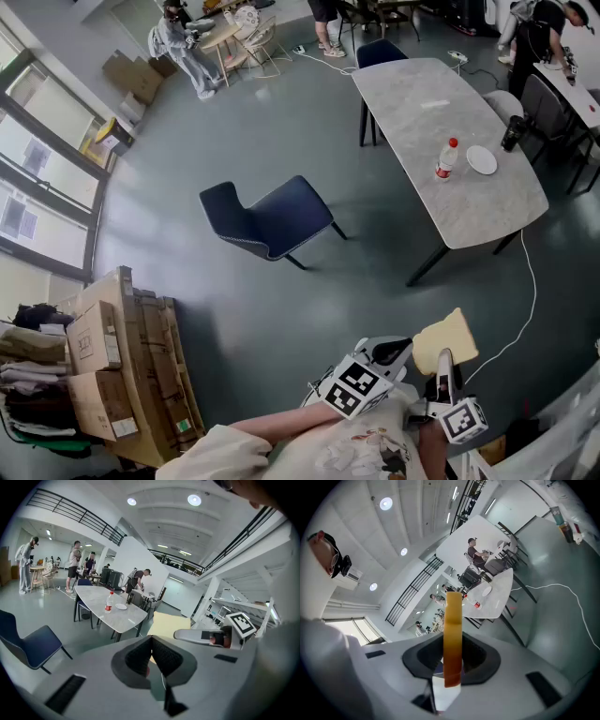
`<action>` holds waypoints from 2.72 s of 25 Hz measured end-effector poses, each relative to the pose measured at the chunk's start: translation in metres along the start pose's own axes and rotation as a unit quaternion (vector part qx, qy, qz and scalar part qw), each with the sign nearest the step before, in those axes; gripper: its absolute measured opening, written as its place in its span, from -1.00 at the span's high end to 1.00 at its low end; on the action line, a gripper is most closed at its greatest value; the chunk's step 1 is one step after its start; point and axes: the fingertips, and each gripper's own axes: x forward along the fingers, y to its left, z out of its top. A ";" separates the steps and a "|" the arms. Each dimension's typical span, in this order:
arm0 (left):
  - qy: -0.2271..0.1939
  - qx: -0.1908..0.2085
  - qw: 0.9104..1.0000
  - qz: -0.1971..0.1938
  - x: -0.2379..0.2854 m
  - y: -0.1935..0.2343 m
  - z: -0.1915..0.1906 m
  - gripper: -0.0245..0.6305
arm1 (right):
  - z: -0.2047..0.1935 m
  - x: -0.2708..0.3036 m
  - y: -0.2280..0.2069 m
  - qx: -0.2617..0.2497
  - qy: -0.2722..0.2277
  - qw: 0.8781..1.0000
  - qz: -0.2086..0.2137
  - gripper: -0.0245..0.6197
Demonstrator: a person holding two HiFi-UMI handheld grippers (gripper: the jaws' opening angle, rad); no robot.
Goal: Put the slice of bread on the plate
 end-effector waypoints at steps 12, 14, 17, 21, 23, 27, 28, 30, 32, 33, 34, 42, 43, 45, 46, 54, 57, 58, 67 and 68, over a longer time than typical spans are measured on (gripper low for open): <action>0.017 -0.003 1.000 0.015 0.011 -0.003 -0.016 0.90 | 0.012 0.002 -0.001 -0.024 0.000 1.000 0.015 0.64; 0.015 -0.003 1.000 0.019 0.010 0.002 -0.015 0.90 | 0.011 0.006 0.003 -0.022 -0.003 0.999 0.029 0.64; 0.016 -0.009 1.000 0.025 0.004 0.013 -0.017 0.90 | 0.004 0.014 0.008 -0.017 -0.002 0.999 0.031 0.64; 0.012 -0.018 1.000 0.020 -0.003 0.026 -0.016 0.90 | -0.004 0.020 0.010 -0.015 -0.004 1.000 0.014 0.64; 0.008 -0.023 1.000 0.015 -0.005 0.033 -0.015 0.90 | -0.007 0.023 0.010 -0.010 -0.007 1.000 0.005 0.64; 0.005 -0.032 0.999 0.000 -0.007 0.046 -0.013 0.90 | -0.009 0.030 0.013 -0.001 -0.022 1.000 -0.009 0.64; 0.007 -0.032 0.999 -0.003 -0.007 0.050 -0.014 0.90 | -0.008 0.032 0.016 -0.006 -0.030 0.999 -0.014 0.64; 0.014 -0.037 0.999 -0.011 -0.007 0.060 -0.016 0.90 | -0.011 0.037 0.019 -0.006 -0.040 0.999 -0.024 0.64; 0.019 -0.041 0.999 -0.017 -0.007 0.067 -0.017 0.90 | -0.020 0.041 0.014 0.017 -0.037 0.999 -0.032 0.64; 0.022 -0.039 0.999 -0.019 -0.007 0.069 -0.018 0.90 | -0.022 0.042 0.012 0.025 -0.037 0.998 -0.034 0.64; 0.024 -0.037 0.999 -0.020 -0.007 0.070 -0.018 0.90 | -0.020 0.043 0.012 0.024 -0.039 0.998 -0.035 0.64; 0.026 -0.035 0.999 -0.015 0.011 0.088 0.000 0.90 | 0.004 0.070 0.003 0.014 -0.054 0.998 -0.044 0.64; 0.029 -0.035 0.999 -0.020 0.016 0.087 0.002 0.90 | 0.008 0.074 0.000 0.022 -0.054 0.997 -0.042 0.64; 0.029 -0.032 0.999 -0.031 0.027 0.084 0.008 0.90 | 0.016 0.083 -0.006 0.036 -0.055 0.997 -0.039 0.64; 0.029 -0.028 0.999 -0.030 0.032 0.085 0.013 0.90 | 0.022 0.089 -0.007 0.034 -0.056 0.997 -0.037 0.64; 0.030 -0.025 0.999 -0.007 0.090 0.102 0.056 0.90 | 0.072 0.140 -0.029 0.042 -0.039 0.998 -0.031 0.64; 0.035 -0.017 0.999 -0.004 0.121 0.104 0.074 0.90 | 0.102 0.159 -0.044 0.044 -0.038 0.998 -0.035 0.64; 0.035 -0.014 0.999 -0.002 0.131 0.104 0.082 0.90 | 0.112 0.165 -0.048 0.046 -0.038 0.998 -0.034 0.64; 0.034 -0.001 0.999 0.021 0.216 0.094 0.145 0.90 | 0.200 0.205 -0.085 0.070 -0.035 0.997 -0.018 0.64; 0.034 -0.002 0.999 0.024 0.225 0.093 0.149 0.90 | 0.207 0.208 -0.090 0.069 -0.031 0.997 -0.019 0.64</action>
